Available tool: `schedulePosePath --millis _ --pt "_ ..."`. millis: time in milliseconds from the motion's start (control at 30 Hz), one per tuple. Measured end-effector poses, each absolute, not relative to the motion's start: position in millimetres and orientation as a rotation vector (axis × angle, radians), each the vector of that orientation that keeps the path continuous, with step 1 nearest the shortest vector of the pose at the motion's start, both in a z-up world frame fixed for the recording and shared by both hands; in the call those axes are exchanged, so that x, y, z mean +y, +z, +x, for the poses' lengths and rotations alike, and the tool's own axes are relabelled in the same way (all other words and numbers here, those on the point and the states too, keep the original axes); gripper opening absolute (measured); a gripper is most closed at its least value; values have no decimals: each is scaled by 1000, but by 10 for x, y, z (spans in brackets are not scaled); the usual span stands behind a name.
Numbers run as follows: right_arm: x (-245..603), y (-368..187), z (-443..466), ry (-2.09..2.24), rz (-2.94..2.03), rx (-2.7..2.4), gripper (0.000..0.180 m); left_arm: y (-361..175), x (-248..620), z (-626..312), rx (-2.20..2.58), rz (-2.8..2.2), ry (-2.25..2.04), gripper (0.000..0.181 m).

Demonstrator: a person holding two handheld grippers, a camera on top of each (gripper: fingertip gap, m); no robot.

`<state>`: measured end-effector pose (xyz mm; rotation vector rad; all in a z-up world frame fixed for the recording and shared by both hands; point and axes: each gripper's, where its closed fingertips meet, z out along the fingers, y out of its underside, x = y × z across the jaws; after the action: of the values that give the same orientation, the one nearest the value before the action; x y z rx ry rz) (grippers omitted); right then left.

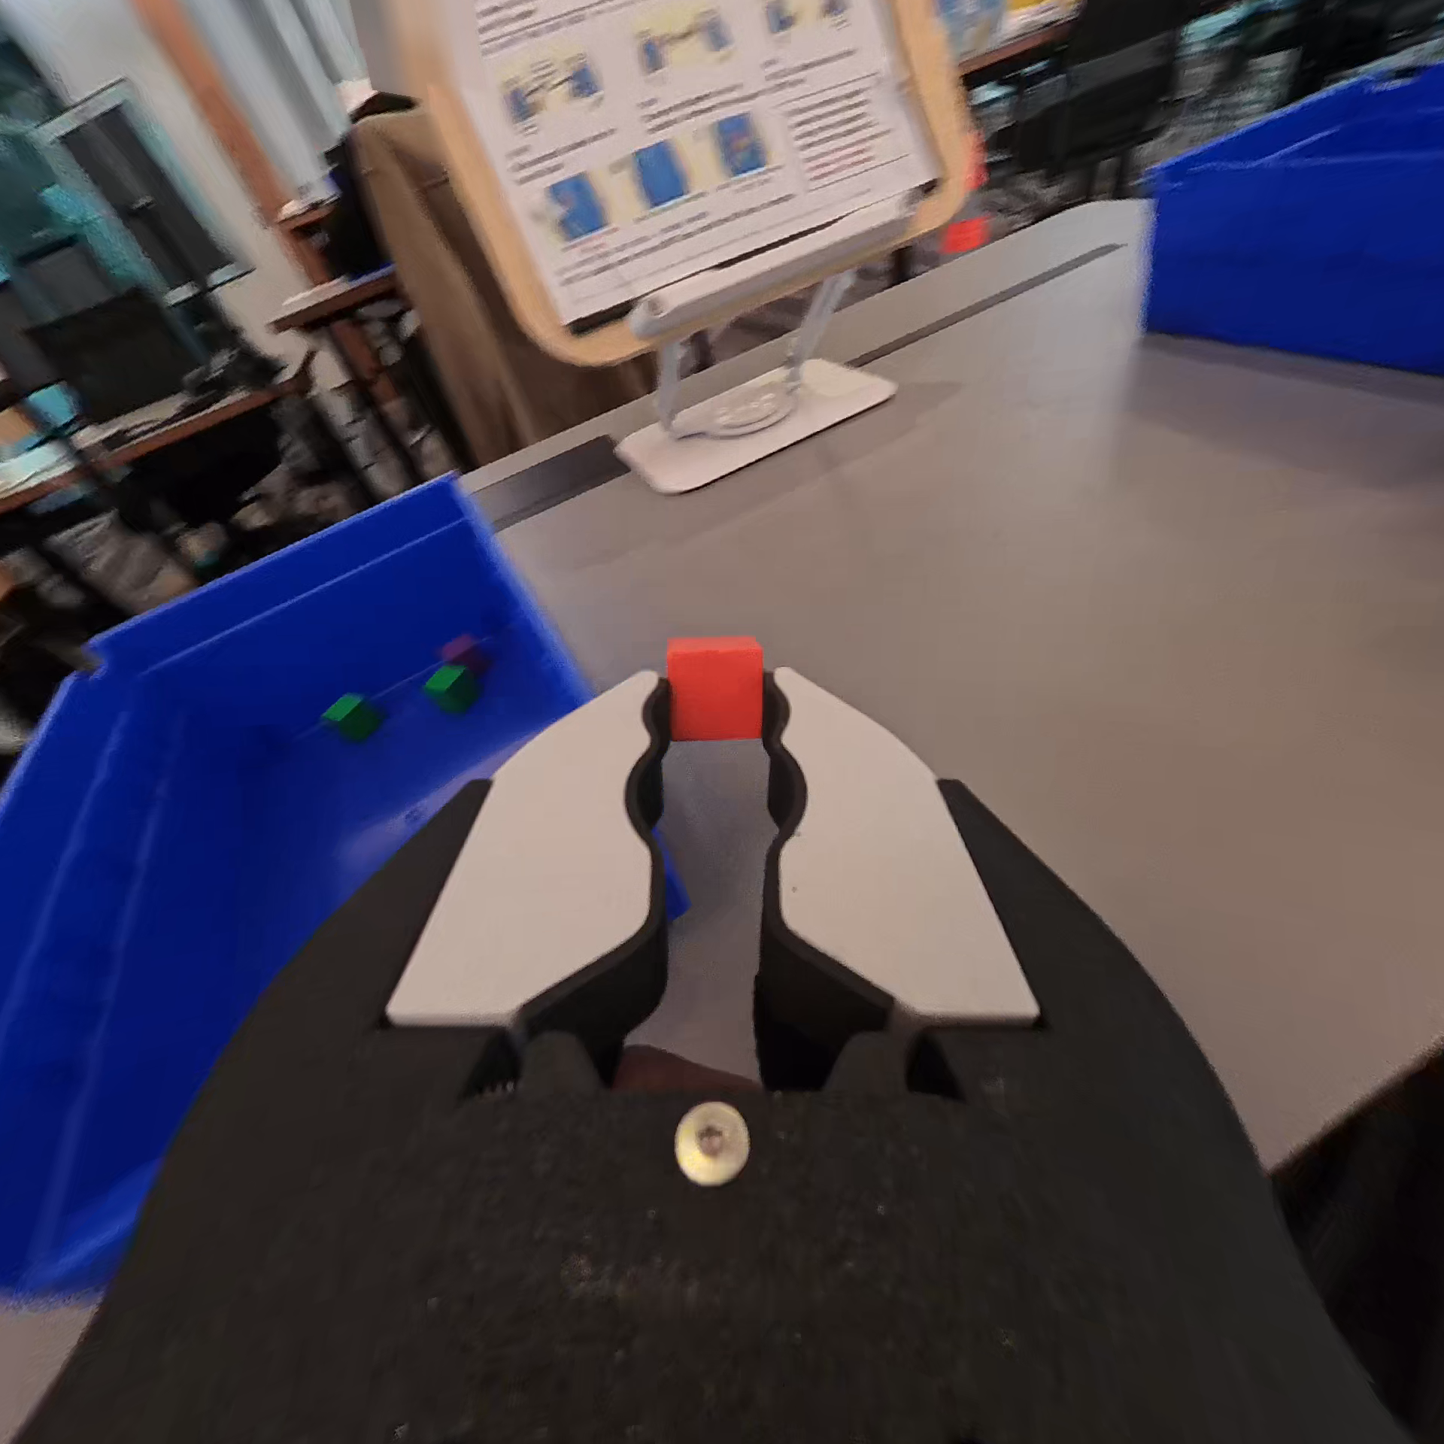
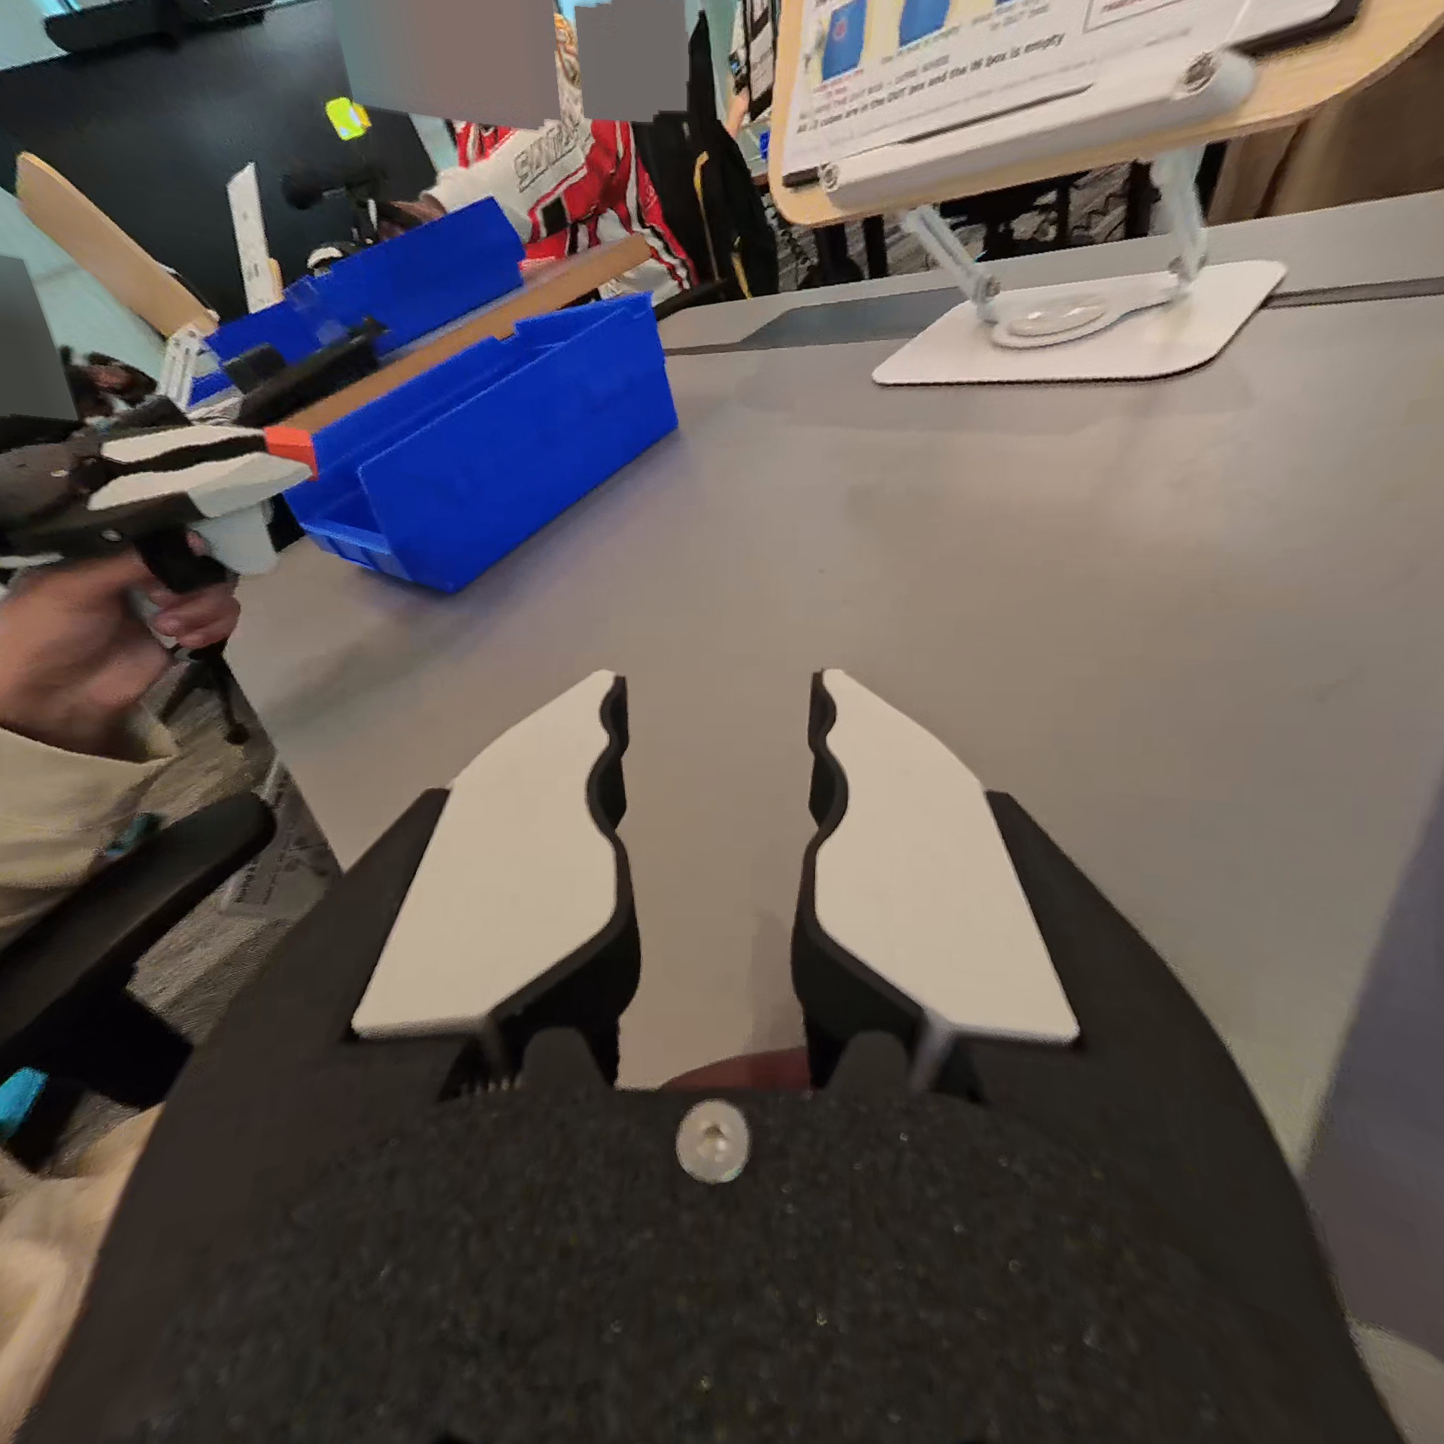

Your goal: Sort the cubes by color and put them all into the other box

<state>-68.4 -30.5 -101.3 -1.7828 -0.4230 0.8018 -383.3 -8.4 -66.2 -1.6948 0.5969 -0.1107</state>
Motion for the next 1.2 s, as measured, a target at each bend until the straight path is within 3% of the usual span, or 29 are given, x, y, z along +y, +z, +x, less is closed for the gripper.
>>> schedulePosePath --millis 233,333,500,567,600,633,733,867,1033,1133,1200 --pt "-603 -581 -1377 1713 -1774 -444 42 -253 -633 -2512 1161 -1075 -647 22" --pt "-748 -349 -1630 2081 -1712 -469 52 -184 -664 -2092 1272 -982 -748 22" --pt "-716 -231 -1761 2257 -1598 -447 56 -261 -699 -1611 1406 -942 -812 22" --pt "-690 -265 -1753 2260 -1581 -437 50 -359 -672 -1500 1431 -957 -787 22" --pt "-693 -289 -1739 2264 -1570 -450 29 -400 -660 -1464 1430 -969 -788 22" --pt "-683 -311 -1717 2265 -1559 -443 23 -425 -646 -1443 1417 -982 -794 22" --pt "-610 -375 -1623 2257 -1580 -377 22 -397 -572 -1470 1320 -1078 -813 45" --pt "-523 -366 -1367 2109 -1573 -344 22 -219 -579 -1745 1143 -1219 -884 58" --pt "-477 -609 -958 1521 -1699 -376 22 -514 -449 -2331 857 -1484 -631 52" --pt "-493 -762 -603 1104 -1715 -331 22 -653 -601 -2592 815 -1384 -478 33" --pt "-571 -783 -396 947 -1677 -269 22 -732 -635 -2713 814 -1376 -340 33"
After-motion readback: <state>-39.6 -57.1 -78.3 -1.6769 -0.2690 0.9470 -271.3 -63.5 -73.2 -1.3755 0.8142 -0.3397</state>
